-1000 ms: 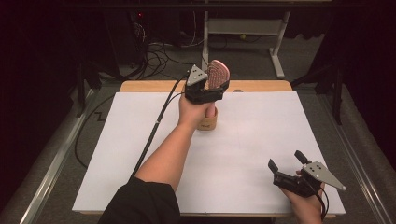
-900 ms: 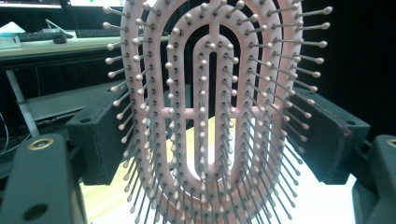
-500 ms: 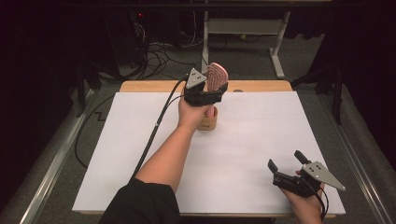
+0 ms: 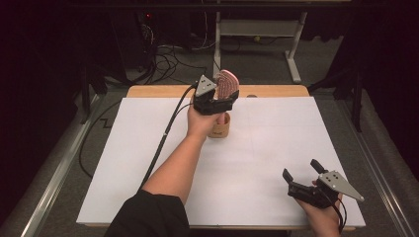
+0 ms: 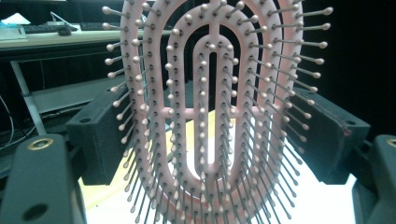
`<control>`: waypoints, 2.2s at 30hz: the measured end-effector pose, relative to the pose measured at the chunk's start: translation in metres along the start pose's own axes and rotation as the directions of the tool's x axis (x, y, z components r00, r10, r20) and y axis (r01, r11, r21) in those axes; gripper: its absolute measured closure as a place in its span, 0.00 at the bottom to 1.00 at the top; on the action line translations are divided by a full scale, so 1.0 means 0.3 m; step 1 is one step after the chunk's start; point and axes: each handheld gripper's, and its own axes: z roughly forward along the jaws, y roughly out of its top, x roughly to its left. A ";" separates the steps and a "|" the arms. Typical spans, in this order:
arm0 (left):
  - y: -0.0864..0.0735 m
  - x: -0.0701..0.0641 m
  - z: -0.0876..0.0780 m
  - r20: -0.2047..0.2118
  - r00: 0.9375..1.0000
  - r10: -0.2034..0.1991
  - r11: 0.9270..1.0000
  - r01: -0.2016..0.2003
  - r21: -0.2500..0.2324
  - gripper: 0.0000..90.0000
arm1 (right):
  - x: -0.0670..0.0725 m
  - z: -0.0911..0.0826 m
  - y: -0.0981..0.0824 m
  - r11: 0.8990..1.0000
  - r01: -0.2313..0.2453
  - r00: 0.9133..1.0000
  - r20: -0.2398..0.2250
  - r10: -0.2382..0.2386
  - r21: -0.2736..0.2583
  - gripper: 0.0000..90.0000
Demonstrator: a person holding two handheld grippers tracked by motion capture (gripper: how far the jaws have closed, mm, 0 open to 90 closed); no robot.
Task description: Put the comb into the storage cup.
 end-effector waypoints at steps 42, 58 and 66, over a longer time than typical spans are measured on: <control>-0.067 0.022 -0.012 -0.037 0.997 -0.074 0.997 0.075 0.032 0.22 | 0.009 0.002 0.002 1.000 0.005 1.000 -0.001 -0.005 0.002 0.00; -0.064 0.077 -0.039 -0.070 0.989 -0.127 0.991 0.130 0.034 0.20 | 0.010 0.004 0.000 1.000 0.002 1.000 -0.003 -0.002 0.006 0.00; -0.063 0.086 -0.042 -0.082 0.988 -0.127 0.991 0.130 0.030 0.19 | 0.009 0.004 0.000 1.000 0.002 1.000 -0.002 -0.002 0.006 0.00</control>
